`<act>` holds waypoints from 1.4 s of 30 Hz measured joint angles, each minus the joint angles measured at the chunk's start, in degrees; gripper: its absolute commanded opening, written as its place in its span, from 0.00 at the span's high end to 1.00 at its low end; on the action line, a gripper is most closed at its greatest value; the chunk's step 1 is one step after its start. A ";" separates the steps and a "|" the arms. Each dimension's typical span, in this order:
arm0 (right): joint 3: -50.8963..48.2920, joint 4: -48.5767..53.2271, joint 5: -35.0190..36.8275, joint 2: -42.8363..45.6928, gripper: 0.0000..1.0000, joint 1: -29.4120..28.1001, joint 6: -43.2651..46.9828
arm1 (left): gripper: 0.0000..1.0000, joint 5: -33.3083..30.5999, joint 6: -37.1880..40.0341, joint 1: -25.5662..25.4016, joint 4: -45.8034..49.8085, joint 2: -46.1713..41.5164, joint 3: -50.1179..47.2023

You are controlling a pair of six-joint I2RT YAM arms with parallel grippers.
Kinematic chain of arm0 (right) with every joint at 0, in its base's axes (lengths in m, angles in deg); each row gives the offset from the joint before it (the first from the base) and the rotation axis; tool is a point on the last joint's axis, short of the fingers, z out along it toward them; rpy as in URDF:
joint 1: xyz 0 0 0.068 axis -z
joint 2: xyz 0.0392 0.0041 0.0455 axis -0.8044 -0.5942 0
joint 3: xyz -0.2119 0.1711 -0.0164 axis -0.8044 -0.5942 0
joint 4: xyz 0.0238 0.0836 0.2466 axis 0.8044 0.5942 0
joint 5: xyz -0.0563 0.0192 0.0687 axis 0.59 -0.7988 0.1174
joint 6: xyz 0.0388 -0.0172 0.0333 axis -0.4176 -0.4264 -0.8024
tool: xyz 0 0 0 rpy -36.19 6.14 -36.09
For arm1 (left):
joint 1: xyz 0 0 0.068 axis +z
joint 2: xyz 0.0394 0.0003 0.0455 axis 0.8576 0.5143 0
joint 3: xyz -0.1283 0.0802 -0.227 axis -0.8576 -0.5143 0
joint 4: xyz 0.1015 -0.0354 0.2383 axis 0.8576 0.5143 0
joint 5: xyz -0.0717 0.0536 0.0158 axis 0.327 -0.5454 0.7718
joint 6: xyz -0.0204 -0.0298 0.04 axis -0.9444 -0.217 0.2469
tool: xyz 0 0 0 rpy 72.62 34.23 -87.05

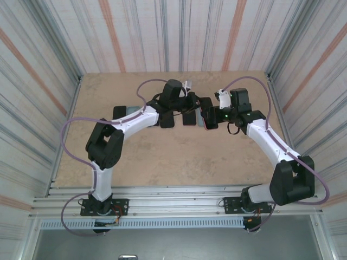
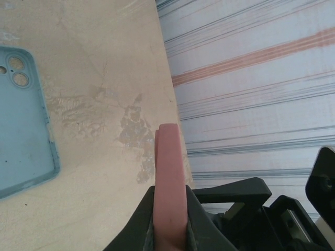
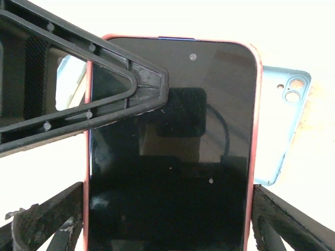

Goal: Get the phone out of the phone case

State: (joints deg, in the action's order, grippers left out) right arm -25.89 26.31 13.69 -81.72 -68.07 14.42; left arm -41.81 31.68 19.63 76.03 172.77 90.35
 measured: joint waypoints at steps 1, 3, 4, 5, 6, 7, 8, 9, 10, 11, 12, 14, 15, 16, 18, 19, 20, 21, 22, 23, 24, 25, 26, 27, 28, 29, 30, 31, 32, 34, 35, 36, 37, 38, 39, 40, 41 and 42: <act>0.00 -0.02 -0.17 0.17 0.13 -0.02 -0.04 | 0.90 0.02 -0.35 0.17 -0.22 -0.02 -0.39; -0.28 -0.59 -1.25 1.05 0.12 0.37 -0.48 | 0.90 0.04 -1.36 0.63 -1.20 -0.24 -1.95; -0.48 -0.87 -1.84 1.60 0.12 0.68 -1.07 | 0.90 0.11 -1.84 0.96 -1.68 -0.37 -2.75; -0.92 -1.60 -2.69 2.58 0.12 1.18 -1.57 | 0.90 0.15 -2.27 1.40 -2.05 -0.52 -3.56; -1.40 -2.19 -3.41 3.58 0.13 1.88 -2.49 | 0.90 0.15 -2.89 1.95 -2.62 -0.72 -4.37; -1.90 -2.75 -4.07 4.48 0.13 2.56 -3.23 | 0.89 0.17 -3.45 2.47 -3.19 -0.94 -5.11; -2.45 -3.30 -4.85 5.40 0.14 3.32 -4.37 | 0.89 0.15 -4.17 3.17 -3.96 -1.25 -5.97; -3.23 -4.22 -6.01 6.34 0.16 4.15 -5.77 | 0.90 0.17 -5.14 3.93 -5.27 -1.55 -6.84; -3.98 -5.16 -6.99 7.04 0.17 4.83 -7.17 | 0.90 0.15 -5.90 4.50 -6.49 -1.73 -7.37; -5.14 -6.54 -8.33 7.85 0.18 5.53 -9.16 | 0.90 0.17 -6.97 5.14 -8.17 -1.90 -7.98; -6.19 -7.80 -9.35 8.46 0.19 6.10 -10.99 | 0.90 0.15 -7.80 5.60 -9.44 -2.05 -8.39; -8.63 -10.78 -10.99 9.75 0.21 6.62 -15.21 | 0.90 0.11 -9.57 6.71 -12.28 -2.49 -9.09; -9.68 -12.09 -11.80 10.29 0.23 6.62 -17.22 | 0.90 0.00 -10.23 6.99 -13.29 -2.75 -9.42; -10.75 -13.81 -12.46 10.78 0.25 6.62 -19.61 | 0.90 -0.22 -11.02 7.23 -14.71 -3.23 -10.05; -12.72 -17.73 -13.81 11.63 0.30 6.62 -24.39 | 0.90 -0.83 -12.41 7.45 -17.00 -4.24 -11.34; -13.66 -19.78 -14.36 11.98 0.33 6.62 -27.04 | 0.90 -1.20 -12.98 7.52 -18.03 -4.79 -11.87; -14.45 -21.73 -14.86 12.17 0.36 6.51 -29.53 | 0.91 -1.53 -13.73 7.52 -19.12 -5.33 -12.44; -15.02 -23.28 -15.02 12.22 0.38 6.32 -31.39 | 0.90 -1.88 -14.25 7.56 -20.00 -5.73 -12.85; -15.65 -25.11 -14.99 12.26 0.39 5.97 -33.64 | 0.90 -2.45 -14.84 7.56 -21.00 -6.19 -13.33; -16.26 -26.84 -14.97 12.26 0.40 5.29 -35.65 | 0.90 -2.99 -15.52 7.56 -22.40 -6.69 -13.94; -16.68 -27.96 -14.93 12.26 0.42 4.55 -37.07 | 0.90 -3.48 -15.91 7.56 -23.28 -7.04 -14.36; -17.14 -29.22 -14.78 12.22 0.44 3.52 -38.77 | 0.91 -4.09 -16.46 7.56 -24.50 -7.43 -14.88; -17.49 -30.42 -14.62 12.15 0.46 2.38 -40.41 | 0.91 -4.59 -16.98 7.56 -25.44 -7.69 -15.23; -17.66 -31.52 -14.47 12.02 0.48 1.49 -41.75 | 0.91 -5.11 -17.33 7.56 -26.27 -7.87 -15.52; -17.75 -32.83 -14.21 11.74 0.49 0.57 -43.17 | 0.91 -5.64 -17.84 7.56 -27.17 -7.98 -15.78; -17.81 -34.32 -13.81 11.39 0.50 -0.13 -44.48 | 0.91 -6.08 -18.29 7.56 -27.96 -8.07 -15.96; -17.84 -35.58 -13.60 11.02 0.51 -0.48 -45.48 | 0.91 -6.38 -18.69 7.56 -28.65 -8.07 -16.15; -17.84 -36.98 -13.44 10.51 0.53 -0.63 -46.73 | 0.91 -6.82 -19.15 7.56 -29.53 -8.13 -16.50; -17.84 -38.07 -13.40 10.03 0.54 -0.63 -47.76 | 0.91 -7.10 -19.56 7.56 -30.05 -8.17 -16.85; -17.84 -39.93 -13.22 8.92 0.57 -0.63 -49.68 | 0.91 -8.02 -20.50 7.56 -31.32 -8.48 -17.84; -17.84 -40.70 -13.20 8.41 0.58 -0.63 -50.53 | 0.91 -8.39 -20.90 7.63 -31.89 -8.59 -18.23; -17.84 -41.59 -13.14 7.91 0.59 -0.74 -51.41 | 0.92 -8.72 -21.29 7.69 -32.35 -8.70 -18.56; -17.86 -42.36 -12.90 7.45 0.60 -0.90 -52.33 | 0.92 -9.01 -21.62 7.80 -32.76 -8.74 -18.69; -17.86 -42.95 -12.76 7.13 0.61 -1.07 -52.81 | 0.92 -9.16 -21.81 7.89 -33.05 -8.74 -18.73; -17.86 -43.56 -12.37 6.84 0.62 -1.29 -53.51 | 0.92 -9.44 -21.94 7.96 -33.29 -8.76 -18.73; -17.86 -44.09 -12.28 6.58 0.63 -1.55 -54.07 | 0.92 -9.64 -22.21 7.98 -33.57 -8.79 -18.73; -17.88 -44.52 -12.13 6.43 0.64 -1.68 -54.42 | 0.93 -9.90 -22.38 7.98 -33.86 -8.81 -18.73; -17.90 -45.09 -12.11 6.21 0.64 -1.81 -55.01 | 0.93 -9.99 -22.64 7.98 -34.29 -8.81 -18.73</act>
State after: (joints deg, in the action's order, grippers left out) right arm -43.80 -18.78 1.58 -75.51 -69.89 -40.59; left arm -51.80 9.03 27.61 41.73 163.96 71.62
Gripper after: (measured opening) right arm 0.367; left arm 0.133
